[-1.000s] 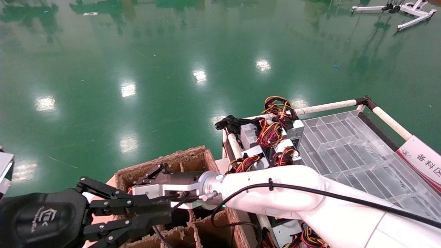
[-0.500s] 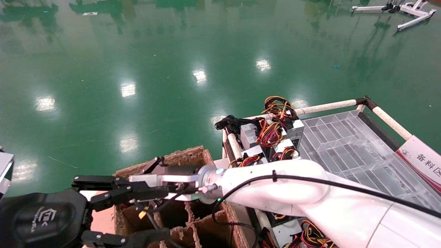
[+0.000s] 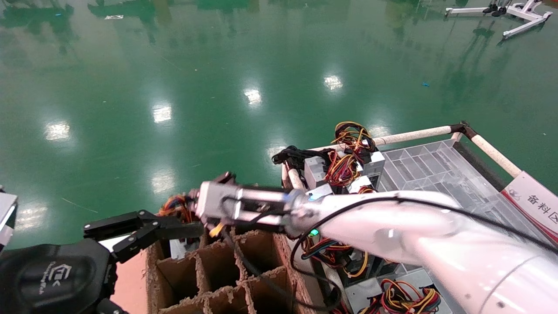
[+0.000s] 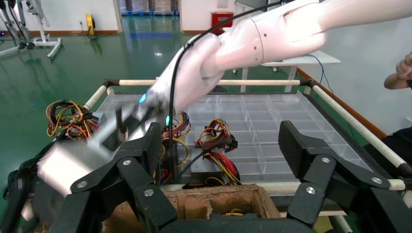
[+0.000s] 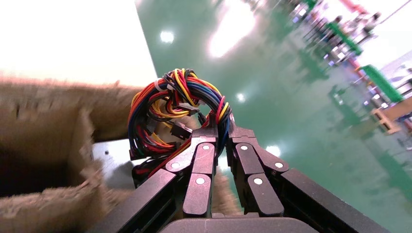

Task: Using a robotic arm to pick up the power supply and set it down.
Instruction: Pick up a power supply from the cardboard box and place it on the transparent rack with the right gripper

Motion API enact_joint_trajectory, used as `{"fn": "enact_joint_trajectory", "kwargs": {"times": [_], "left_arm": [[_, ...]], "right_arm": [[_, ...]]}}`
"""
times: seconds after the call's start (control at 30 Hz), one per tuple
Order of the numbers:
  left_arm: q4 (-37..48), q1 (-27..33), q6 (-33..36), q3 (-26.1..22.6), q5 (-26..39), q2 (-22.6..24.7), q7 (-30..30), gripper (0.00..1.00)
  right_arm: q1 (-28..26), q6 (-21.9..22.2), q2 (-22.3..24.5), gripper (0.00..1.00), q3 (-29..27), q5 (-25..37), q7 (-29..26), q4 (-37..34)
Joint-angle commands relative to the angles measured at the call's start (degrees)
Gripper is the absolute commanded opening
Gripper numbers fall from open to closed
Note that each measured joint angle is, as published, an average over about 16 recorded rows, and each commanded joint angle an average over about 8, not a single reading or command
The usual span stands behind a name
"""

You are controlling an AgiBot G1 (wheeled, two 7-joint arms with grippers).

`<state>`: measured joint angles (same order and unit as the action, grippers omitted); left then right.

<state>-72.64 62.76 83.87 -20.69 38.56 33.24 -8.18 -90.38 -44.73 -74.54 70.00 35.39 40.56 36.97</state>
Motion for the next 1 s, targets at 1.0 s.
{"fn": "enact_joint_trajectory", "kwargs": {"times": [1.0], "left_arm": [[0.0, 0.01, -0.01, -0.02, -0.01, -0.01, 0.01, 1.0]], "right_arm": [[-17.3, -17.04, 33.12, 0.0, -10.83, -3.48, 5.22, -1.0]]}}
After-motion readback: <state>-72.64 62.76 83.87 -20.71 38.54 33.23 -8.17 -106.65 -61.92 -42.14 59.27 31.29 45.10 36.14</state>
